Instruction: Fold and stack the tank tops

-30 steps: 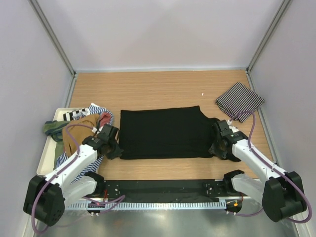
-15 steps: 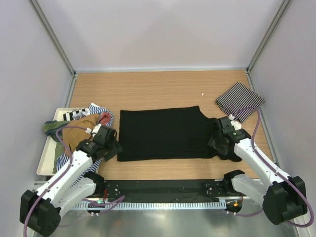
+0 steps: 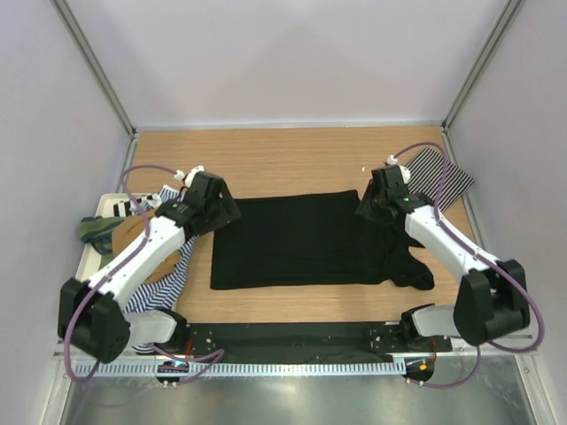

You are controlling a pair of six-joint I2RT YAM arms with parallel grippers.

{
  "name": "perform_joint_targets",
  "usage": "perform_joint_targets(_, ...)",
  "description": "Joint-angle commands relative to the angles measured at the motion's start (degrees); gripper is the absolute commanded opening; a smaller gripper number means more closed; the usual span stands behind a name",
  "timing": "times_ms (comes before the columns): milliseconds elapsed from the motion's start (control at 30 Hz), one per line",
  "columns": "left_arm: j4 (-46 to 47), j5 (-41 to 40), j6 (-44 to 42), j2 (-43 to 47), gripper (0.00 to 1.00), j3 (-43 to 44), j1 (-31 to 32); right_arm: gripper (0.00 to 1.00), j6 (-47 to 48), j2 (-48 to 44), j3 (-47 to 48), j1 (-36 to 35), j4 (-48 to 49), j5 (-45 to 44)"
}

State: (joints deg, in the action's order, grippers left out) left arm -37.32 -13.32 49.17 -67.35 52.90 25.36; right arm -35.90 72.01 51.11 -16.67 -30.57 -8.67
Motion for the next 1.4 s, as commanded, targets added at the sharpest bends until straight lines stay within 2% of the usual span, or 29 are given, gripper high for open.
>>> perform_joint_targets(0,6.6,0.2,-5.8,-7.9,0.74,6.8,-0.6,0.45,3.5,6.7,5.5,0.1,7.2,1.3)
perform_joint_targets(167,8.8,0.1,-7.4,-20.9,0.69,13.5,-2.9,0.45,5.0,14.8,11.3,0.2,10.1,-0.9)
perform_joint_targets(267,10.0,2.3,-8.3,-27.0,0.65,16.6,-5.3,0.45,6.5,20.3,15.7,0.8,9.6,-2.2)
perform_joint_targets(400,10.5,1.4,-10.7,-33.0,0.65,20.6,-7.0,0.45,7.6,27.3,21.5,1.4,8.7,-4.5)
perform_joint_targets(700,11.1,-0.8,-14.4,-39.7,0.64,24.4,-9.9,0.45,8.8,39.2,29.0,4.4,8.9,-1.7)
perform_joint_targets(967,12.8,0.4,-16.8,-40.1,0.66,24.3,-11.4,0.40,9.1,42.7,30.7,4.4,9.4,-0.5)
perform_joint_targets(1067,13.5,0.4,-16.6,-39.6,0.66,23.3,-12.0,0.34,9.4,43.0,30.8,4.4,9.5,0.2)
perform_joint_targets(1167,13.8,0.3,-17.0,-39.4,0.67,22.8,-12.3,0.17,9.4,43.4,31.1,4.4,9.4,0.6)
perform_joint_targets(1200,13.8,0.2,-17.0,-39.4,0.67,22.8,-12.3,0.06,9.4,43.4,31.1,4.4,9.3,0.6)
perform_joint_targets(1233,13.8,0.2,-17.1,-39.5,0.68,22.9,-12.4,0.02,9.4,43.4,31.1,4.4,9.2,0.3)
perform_joint_targets(1367,13.9,-0.3,-16.9,-39.5,0.74,22.7,-12.7,0.01,9.4,43.0,31.1,4.4,9.3,0.1)
